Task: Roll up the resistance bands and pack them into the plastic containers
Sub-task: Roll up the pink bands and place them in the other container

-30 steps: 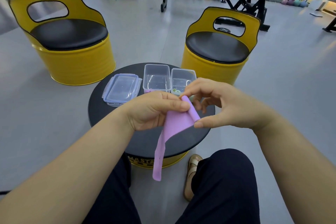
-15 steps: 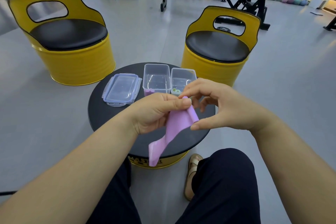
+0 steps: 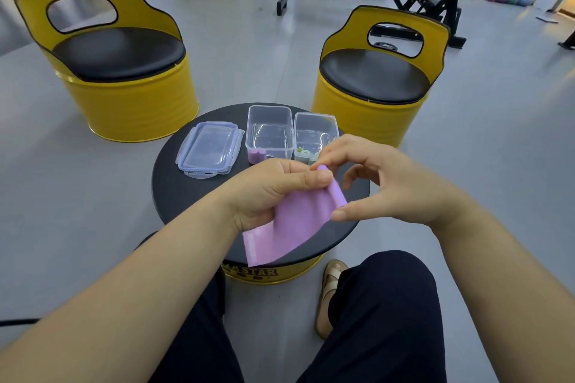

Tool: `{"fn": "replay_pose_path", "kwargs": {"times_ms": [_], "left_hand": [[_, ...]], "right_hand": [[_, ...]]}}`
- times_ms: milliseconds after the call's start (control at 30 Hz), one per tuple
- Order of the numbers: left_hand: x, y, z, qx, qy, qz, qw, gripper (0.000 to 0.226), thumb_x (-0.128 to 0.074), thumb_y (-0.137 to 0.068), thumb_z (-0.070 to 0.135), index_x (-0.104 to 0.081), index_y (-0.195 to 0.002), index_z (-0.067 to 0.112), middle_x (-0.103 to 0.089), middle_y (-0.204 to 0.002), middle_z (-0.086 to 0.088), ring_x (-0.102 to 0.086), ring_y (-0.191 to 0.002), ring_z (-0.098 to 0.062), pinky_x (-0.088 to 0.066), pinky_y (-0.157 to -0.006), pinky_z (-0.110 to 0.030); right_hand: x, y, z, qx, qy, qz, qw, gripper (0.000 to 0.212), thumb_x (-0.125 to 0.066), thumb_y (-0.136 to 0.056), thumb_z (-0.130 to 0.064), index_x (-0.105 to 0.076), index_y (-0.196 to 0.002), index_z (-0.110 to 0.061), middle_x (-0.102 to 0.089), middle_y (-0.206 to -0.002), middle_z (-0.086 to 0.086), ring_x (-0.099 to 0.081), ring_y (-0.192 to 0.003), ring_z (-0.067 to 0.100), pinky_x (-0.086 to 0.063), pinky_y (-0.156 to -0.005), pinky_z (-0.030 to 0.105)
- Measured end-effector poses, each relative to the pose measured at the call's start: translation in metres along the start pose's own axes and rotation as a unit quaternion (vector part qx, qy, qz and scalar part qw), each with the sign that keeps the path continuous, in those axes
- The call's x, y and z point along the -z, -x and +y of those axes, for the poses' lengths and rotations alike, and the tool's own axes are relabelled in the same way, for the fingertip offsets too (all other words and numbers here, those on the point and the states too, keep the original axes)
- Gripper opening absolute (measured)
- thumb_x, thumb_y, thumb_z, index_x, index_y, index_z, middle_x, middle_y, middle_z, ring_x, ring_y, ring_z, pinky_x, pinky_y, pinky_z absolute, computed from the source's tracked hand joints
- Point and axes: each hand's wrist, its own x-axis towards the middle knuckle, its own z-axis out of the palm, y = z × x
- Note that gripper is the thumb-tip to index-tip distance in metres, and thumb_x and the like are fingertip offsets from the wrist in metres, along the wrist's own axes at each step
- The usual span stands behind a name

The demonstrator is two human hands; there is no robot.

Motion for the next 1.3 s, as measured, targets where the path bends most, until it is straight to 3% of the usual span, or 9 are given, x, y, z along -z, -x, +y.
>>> {"fn": "replay_pose_path", "kwargs": {"times_ms": [100,233,300,400,533,1067,1200,1300], "left_hand": [[-0.0006,0.0003,-0.0011,0.003,0.006,-0.011,1.0,0.042,-0.084,-0.048,0.049,-0.074,-0.068,0.013,-0.066,-0.067,0.002,-0.061,-0.062,-0.007,-0.048,-0.06,-0.015],[-0.001,0.0014,-0.0014,0.012,-0.011,0.005,1.0,0.018,-0.074,-0.067,0.032,-0.074,-0.064,0.015,-0.065,-0.062,0.002,-0.059,-0.059,-0.009,-0.047,-0.06,-0.018],[-0.0005,0.0011,-0.0029,0.014,-0.016,0.011,1.0,0.019,-0.068,-0.07,0.033,-0.074,-0.064,0.015,-0.065,-0.062,0.002,-0.059,-0.061,-0.009,-0.046,-0.063,-0.02],[-0.0005,0.0023,-0.0034,0.01,-0.013,-0.008,1.0,0.019,-0.077,-0.063,0.035,-0.075,-0.065,0.016,-0.066,-0.064,0.003,-0.06,-0.061,-0.007,-0.048,-0.061,-0.017],[0.0005,0.0023,-0.0041,0.003,-0.011,-0.039,0.999,0.038,-0.077,-0.055,0.052,-0.076,-0.07,0.017,-0.067,-0.067,0.004,-0.061,-0.064,-0.007,-0.049,-0.064,-0.016],[-0.0004,0.0009,-0.0021,-0.001,-0.046,-0.051,0.998,0.043,-0.077,-0.056,0.057,-0.076,-0.075,0.018,-0.069,-0.07,0.003,-0.062,-0.069,-0.011,-0.049,-0.073,-0.023],[0.0009,0.0015,-0.0028,-0.004,-0.023,-0.028,0.999,0.034,-0.079,-0.059,0.048,-0.076,-0.074,0.017,-0.068,-0.07,0.004,-0.061,-0.068,-0.009,-0.049,-0.069,-0.02],[0.0005,-0.001,-0.0044,-0.018,-0.017,0.027,0.999,0.016,-0.069,-0.077,0.031,-0.076,-0.074,0.017,-0.067,-0.073,0.002,-0.06,-0.072,-0.012,-0.046,-0.073,-0.027]], "right_hand": [[0.0004,-0.0004,-0.0013,-0.011,-0.001,0.005,1.0,0.046,-0.075,-0.061,-0.042,-0.067,-0.104,-0.026,-0.058,-0.109,-0.007,-0.056,-0.101,0.018,-0.049,-0.078,0.043],[0.0001,0.0011,-0.0011,-0.025,-0.005,-0.018,1.0,0.051,-0.074,-0.064,-0.042,-0.063,-0.112,-0.029,-0.057,-0.113,-0.009,-0.055,-0.104,0.017,-0.051,-0.081,0.039],[0.0002,0.0025,0.0003,-0.035,-0.012,-0.037,0.999,0.054,-0.075,-0.065,-0.039,-0.06,-0.116,-0.029,-0.056,-0.115,-0.011,-0.056,-0.104,0.016,-0.052,-0.084,0.038],[-0.0002,0.0036,0.0019,-0.037,-0.021,-0.036,0.998,0.055,-0.077,-0.065,-0.034,-0.058,-0.116,-0.022,-0.057,-0.115,-0.006,-0.057,-0.099,0.018,-0.053,-0.082,0.04],[-0.0008,0.0036,0.0028,-0.015,-0.024,-0.027,0.999,0.052,-0.075,-0.066,-0.032,-0.059,-0.112,-0.013,-0.059,-0.112,0.0,-0.058,-0.097,0.023,-0.053,-0.078,0.045],[-0.001,0.001,0.0033,0.001,-0.015,-0.017,1.0,0.046,-0.075,-0.065,-0.03,-0.063,-0.107,-0.016,-0.058,-0.11,-0.003,-0.057,-0.103,0.02,-0.051,-0.08,0.045],[0.0002,0.0021,0.0049,-0.016,-0.036,-0.013,0.999,0.048,-0.073,-0.068,-0.034,-0.063,-0.114,-0.027,-0.058,-0.113,-0.005,-0.056,-0.106,0.019,-0.053,-0.082,0.039],[-0.0016,0.0029,0.0077,-0.042,-0.099,0.006,0.994,0.051,-0.072,-0.067,-0.037,-0.06,-0.117,-0.032,-0.061,-0.112,-0.008,-0.058,-0.1,0.014,-0.052,-0.08,0.027]]}}
